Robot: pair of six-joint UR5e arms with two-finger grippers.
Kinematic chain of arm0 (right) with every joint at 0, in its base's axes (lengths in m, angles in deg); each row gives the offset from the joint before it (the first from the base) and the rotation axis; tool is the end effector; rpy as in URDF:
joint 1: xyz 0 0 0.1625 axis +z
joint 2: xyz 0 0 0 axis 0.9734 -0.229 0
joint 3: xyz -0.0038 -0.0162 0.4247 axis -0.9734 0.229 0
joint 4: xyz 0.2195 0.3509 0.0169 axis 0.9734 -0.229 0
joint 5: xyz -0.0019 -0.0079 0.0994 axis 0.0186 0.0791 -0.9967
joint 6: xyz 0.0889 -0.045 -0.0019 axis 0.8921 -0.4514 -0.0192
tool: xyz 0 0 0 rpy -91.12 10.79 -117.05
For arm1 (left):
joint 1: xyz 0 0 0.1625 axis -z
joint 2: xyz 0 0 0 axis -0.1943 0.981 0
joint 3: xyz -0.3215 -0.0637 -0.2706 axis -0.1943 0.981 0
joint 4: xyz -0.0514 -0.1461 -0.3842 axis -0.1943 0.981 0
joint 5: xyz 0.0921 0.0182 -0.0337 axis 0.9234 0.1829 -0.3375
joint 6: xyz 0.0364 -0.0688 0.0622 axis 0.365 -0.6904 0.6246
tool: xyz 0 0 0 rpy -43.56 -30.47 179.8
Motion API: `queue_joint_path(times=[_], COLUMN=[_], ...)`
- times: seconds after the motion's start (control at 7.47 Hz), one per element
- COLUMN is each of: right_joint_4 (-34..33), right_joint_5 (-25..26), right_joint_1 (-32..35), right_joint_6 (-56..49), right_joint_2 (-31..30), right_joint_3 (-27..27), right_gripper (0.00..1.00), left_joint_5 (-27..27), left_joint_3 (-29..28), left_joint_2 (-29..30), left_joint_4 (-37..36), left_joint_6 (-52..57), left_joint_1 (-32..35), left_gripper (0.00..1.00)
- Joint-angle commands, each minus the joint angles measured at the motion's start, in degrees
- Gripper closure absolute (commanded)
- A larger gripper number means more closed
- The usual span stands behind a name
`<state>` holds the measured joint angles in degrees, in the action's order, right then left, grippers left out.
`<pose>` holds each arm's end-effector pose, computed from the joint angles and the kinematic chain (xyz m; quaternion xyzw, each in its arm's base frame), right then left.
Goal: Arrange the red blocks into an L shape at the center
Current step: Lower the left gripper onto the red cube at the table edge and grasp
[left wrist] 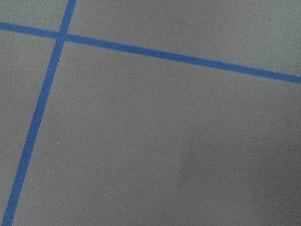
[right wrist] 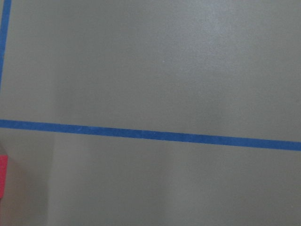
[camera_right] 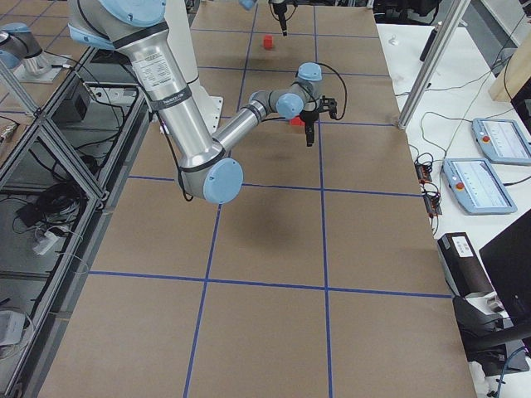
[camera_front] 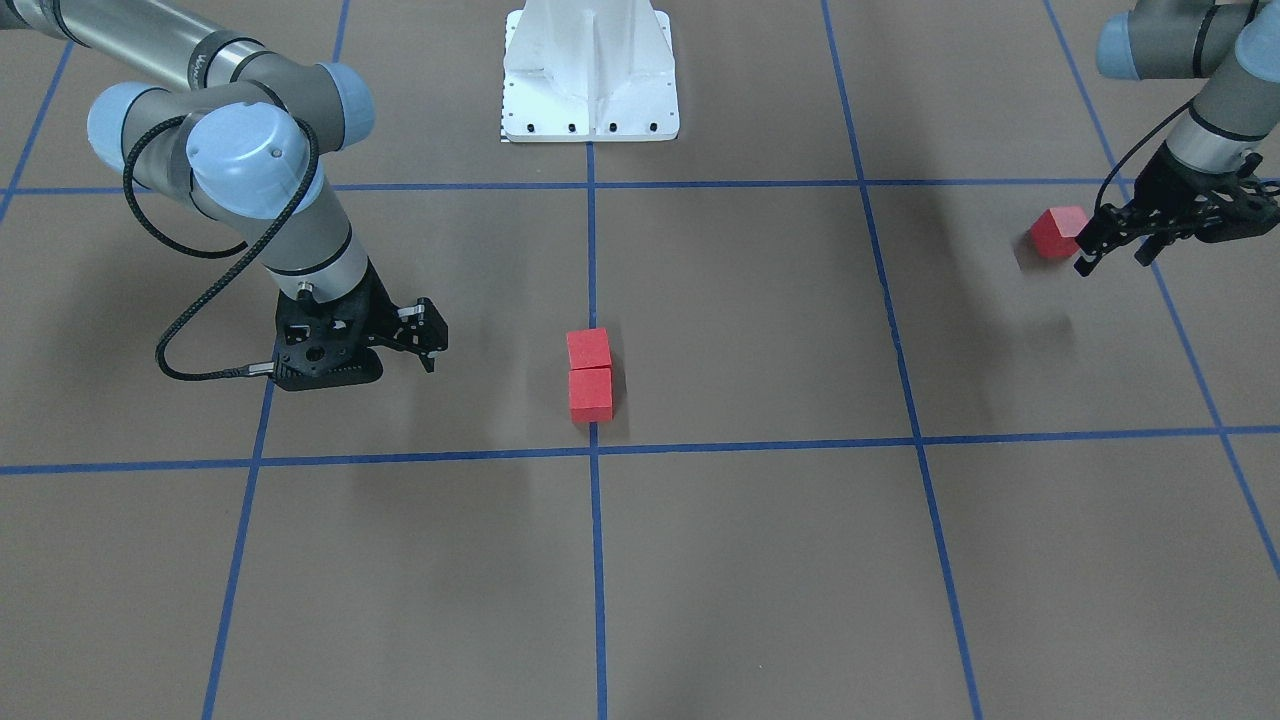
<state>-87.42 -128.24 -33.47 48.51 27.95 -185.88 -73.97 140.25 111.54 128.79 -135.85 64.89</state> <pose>-0.4208 -0.5225 0.3004 0.0625 -0.3916 -0.0102 0.9180 0.1595 -0.3698 0.6159 0.0671 0.3891 -0.1192 0.9110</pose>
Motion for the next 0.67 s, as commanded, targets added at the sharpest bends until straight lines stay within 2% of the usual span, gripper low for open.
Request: queue_joint_path(times=[0.0, 0.54], right_joint_4=[0.06, 0.06], right_joint_5=[-0.1, 0.07], right_joint_1=[0.04, 0.04], right_joint_6=[-0.01, 0.08], right_joint_2=[-0.13, -0.13], right_joint_3=[-0.14, -0.14], right_gripper=[0.01, 0.01], left_joint_5=[0.23, 0.06], left_joint_3=[0.31, 0.31], left_joint_2=[-2.38, -3.34], left_joint_4=[1.32, 1.33], left_joint_6=[-0.26, -0.44], left_joint_1=[-2.27, -6.57], left_gripper=[0.0, 0.0])
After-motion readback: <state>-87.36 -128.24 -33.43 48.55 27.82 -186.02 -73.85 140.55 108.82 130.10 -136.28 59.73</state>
